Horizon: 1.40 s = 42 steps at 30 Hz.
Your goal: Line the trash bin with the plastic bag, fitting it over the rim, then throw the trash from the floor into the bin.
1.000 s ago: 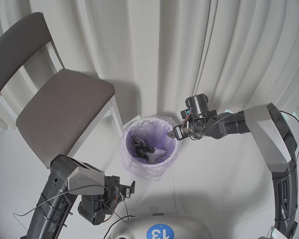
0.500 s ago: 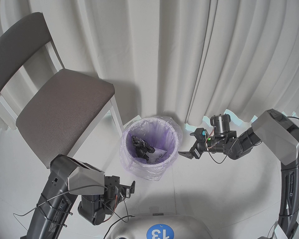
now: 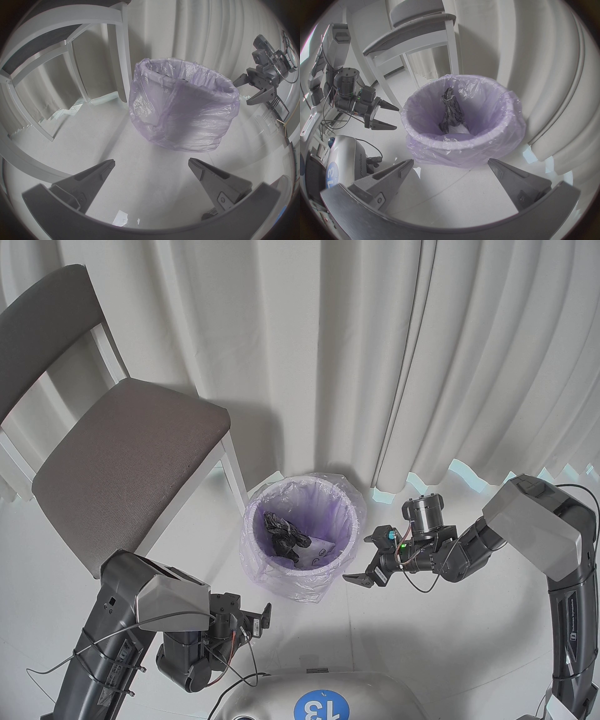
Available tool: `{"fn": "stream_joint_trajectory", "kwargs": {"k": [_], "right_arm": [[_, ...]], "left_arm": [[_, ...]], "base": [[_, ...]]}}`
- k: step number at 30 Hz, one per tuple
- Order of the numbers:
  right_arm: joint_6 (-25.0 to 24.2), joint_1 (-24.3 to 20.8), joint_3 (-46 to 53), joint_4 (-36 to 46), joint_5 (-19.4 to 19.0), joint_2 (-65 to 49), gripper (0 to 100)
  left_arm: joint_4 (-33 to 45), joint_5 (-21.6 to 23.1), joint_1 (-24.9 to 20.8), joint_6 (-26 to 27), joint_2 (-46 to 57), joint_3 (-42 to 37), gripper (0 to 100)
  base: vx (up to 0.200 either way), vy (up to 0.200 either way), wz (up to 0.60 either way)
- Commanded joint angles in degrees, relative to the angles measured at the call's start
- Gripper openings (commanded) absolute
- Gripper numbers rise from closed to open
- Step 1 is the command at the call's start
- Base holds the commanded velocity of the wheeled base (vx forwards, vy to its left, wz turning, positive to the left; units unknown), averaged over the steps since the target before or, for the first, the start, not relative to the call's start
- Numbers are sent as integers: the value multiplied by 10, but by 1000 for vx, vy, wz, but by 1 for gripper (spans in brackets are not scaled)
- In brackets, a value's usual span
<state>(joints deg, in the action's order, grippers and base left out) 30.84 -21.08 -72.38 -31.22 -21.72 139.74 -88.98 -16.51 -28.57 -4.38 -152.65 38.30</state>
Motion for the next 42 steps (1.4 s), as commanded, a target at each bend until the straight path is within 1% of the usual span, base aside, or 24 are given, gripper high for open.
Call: {"fn": "stream_joint_trajectory", "kwargs": {"k": [1, 9, 10, 16, 23, 35, 42], "right_arm": [[-17, -15, -26, -2, 0, 38, 100], [-20, -15, -58, -2, -1, 67, 100], [-20, -15, -62, -3, -1, 69, 0], [-21, -12, -82, -6, -1, 79, 0], [-39, -4, -90, -4, -1, 81, 0], [-54, 8, -150, -2, -1, 136, 0], [-54, 8, -151, -2, -1, 134, 0]], "left_arm": [[-10, -1, 0, 0, 0, 0, 100], [-10, 0, 0, 0, 0, 0, 100], [-10, 0, 0, 0, 0, 0, 100], [-10, 0, 0, 0, 0, 0, 100], [-10, 0, 0, -1, 0, 0, 100], [-10, 0, 0, -1, 0, 0, 100], [-10, 0, 0, 0, 0, 0, 100]], "base": [[0, 0, 0], [0, 0, 0], [0, 0, 0], [0, 0, 0], [0, 0, 0], [0, 0, 0], [0, 0, 0]]}}
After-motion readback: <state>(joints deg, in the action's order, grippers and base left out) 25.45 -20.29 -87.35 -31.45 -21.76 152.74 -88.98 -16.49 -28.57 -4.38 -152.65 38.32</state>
